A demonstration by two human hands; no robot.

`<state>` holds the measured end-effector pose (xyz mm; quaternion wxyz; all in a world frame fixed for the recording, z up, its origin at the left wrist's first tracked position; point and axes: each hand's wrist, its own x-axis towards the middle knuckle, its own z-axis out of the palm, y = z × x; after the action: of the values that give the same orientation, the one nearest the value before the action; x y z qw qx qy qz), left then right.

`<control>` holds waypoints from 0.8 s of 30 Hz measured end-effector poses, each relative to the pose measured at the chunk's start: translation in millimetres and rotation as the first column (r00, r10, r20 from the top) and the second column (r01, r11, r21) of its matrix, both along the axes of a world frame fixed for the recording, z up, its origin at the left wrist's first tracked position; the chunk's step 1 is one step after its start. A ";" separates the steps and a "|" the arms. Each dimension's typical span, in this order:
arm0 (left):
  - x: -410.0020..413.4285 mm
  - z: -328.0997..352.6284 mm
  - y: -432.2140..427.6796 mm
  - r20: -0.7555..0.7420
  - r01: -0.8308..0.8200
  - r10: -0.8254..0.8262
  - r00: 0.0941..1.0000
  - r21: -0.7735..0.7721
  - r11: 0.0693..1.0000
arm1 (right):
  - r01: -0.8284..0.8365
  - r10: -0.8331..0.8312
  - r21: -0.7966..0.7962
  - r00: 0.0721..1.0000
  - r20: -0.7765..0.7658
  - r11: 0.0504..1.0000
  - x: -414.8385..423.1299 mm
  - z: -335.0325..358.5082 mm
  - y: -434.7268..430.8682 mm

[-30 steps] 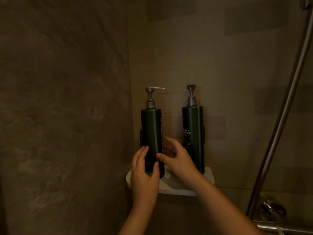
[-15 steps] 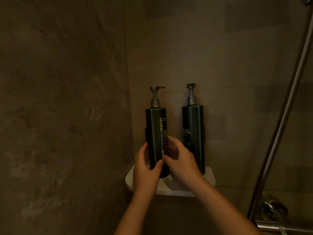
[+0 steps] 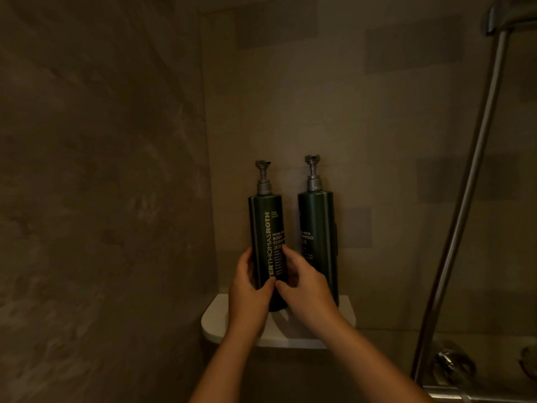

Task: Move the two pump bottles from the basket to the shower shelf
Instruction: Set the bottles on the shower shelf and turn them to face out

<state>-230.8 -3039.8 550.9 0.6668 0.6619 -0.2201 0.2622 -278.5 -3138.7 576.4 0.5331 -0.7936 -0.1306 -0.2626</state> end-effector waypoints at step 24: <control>17.2 -4.3 4.6 -0.049 0.084 -0.083 0.995 0.021 0.996 | 0.004 -0.005 -0.028 1.000 -0.018 1.000 2.9 -0.6 0.2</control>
<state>-213.6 -3035.2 546.6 0.6745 0.6661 -0.2344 0.2155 -275.7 -3138.4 575.8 0.5226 -0.8035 -0.1278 -0.2548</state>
